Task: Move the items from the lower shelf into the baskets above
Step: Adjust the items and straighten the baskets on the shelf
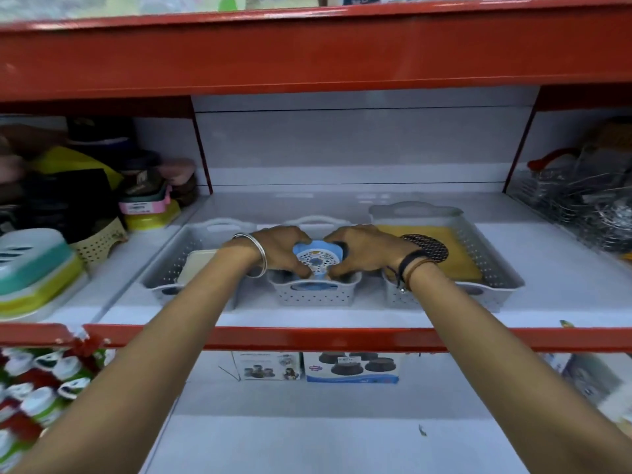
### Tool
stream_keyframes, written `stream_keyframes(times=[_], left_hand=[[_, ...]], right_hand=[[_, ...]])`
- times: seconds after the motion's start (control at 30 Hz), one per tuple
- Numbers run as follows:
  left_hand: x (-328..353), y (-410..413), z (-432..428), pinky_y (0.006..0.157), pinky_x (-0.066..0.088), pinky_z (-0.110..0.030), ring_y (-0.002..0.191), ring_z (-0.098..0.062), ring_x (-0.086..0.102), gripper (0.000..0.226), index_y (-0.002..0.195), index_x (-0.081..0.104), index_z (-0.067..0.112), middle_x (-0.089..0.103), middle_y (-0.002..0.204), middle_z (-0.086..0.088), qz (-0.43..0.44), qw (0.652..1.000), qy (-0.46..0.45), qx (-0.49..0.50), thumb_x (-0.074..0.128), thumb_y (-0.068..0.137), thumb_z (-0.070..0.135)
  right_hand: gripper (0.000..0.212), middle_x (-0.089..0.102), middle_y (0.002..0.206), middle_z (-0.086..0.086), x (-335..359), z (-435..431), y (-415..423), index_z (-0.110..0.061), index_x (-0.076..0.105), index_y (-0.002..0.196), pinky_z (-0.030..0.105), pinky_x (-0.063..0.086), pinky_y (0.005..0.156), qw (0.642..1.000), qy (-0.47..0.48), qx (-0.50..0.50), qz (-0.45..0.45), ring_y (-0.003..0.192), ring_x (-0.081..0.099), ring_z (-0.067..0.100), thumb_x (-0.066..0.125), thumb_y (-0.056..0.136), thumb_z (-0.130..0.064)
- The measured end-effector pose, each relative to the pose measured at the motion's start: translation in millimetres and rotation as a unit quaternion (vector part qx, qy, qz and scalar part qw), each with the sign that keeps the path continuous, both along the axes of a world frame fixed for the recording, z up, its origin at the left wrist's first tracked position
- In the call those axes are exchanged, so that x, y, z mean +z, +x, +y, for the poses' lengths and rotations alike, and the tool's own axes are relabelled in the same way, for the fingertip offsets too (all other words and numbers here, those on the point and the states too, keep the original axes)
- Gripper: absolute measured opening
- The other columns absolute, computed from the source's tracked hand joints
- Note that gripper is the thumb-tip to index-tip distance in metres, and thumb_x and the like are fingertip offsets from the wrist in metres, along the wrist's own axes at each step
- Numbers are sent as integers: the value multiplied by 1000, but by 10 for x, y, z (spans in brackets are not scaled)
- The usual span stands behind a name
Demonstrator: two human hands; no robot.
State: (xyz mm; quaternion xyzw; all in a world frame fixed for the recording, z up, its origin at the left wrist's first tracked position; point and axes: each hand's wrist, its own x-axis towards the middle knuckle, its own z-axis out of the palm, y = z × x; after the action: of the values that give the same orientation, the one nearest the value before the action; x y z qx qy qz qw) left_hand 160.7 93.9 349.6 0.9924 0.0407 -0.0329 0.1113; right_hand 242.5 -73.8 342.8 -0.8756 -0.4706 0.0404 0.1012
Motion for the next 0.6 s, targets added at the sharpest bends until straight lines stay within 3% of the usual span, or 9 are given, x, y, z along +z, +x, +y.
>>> stream_keyframes(times=[0.1,0.17,0.23,0.33,0.43,0.53,0.6], left_hand=[[-8,32,46,91,51,-35,99,-22,59,66,123,54,22,58,121,-1,10,1000,17,-14,75,66,47],[26,11,64,94,50,-35,102,-21,58,62,121,54,23,57,124,-2,10,999,-10,-40,76,67,45],[136,-63,176,107,38,-30,121,-22,50,74,134,44,22,47,140,-4,-17,998,-51,-41,75,71,45],[338,-282,625,111,24,-24,138,-19,34,82,146,26,16,32,153,-5,-64,996,-56,20,70,79,36],[391,-536,1101,108,30,-26,134,-19,39,86,145,25,20,38,150,-1,43,996,15,83,71,76,42],[249,-729,1359,102,34,-27,128,-18,43,87,142,30,22,40,147,2,163,982,39,87,74,71,44],[147,-766,1415,93,38,-26,114,-18,50,77,138,37,23,46,142,-1,172,983,21,68,75,72,35]], right_hand=[[58,67,116,0,31,37,27,-26,60,116,33,51,86,1000,-12,-7,20,97,63,21,75,65,-49],[68,61,127,-2,50,50,46,-27,55,124,35,49,93,999,-16,-18,44,107,59,21,76,64,-53],[87,48,143,-1,113,76,42,-24,41,138,38,41,106,997,17,-37,64,126,49,22,73,65,-59],[84,44,147,0,241,317,-98,-20,39,140,35,37,109,992,119,-5,38,131,45,18,69,71,-59],[77,49,143,1,266,779,-350,-20,44,136,31,38,105,988,132,59,52,127,48,18,68,73,-57],[81,48,145,0,119,1267,-572,-23,43,137,36,37,108,996,35,72,44,127,49,22,69,69,-59],[72,59,133,3,8,1471,-621,-25,52,126,32,41,95,997,-17,71,7,119,54,26,70,65,-58]])
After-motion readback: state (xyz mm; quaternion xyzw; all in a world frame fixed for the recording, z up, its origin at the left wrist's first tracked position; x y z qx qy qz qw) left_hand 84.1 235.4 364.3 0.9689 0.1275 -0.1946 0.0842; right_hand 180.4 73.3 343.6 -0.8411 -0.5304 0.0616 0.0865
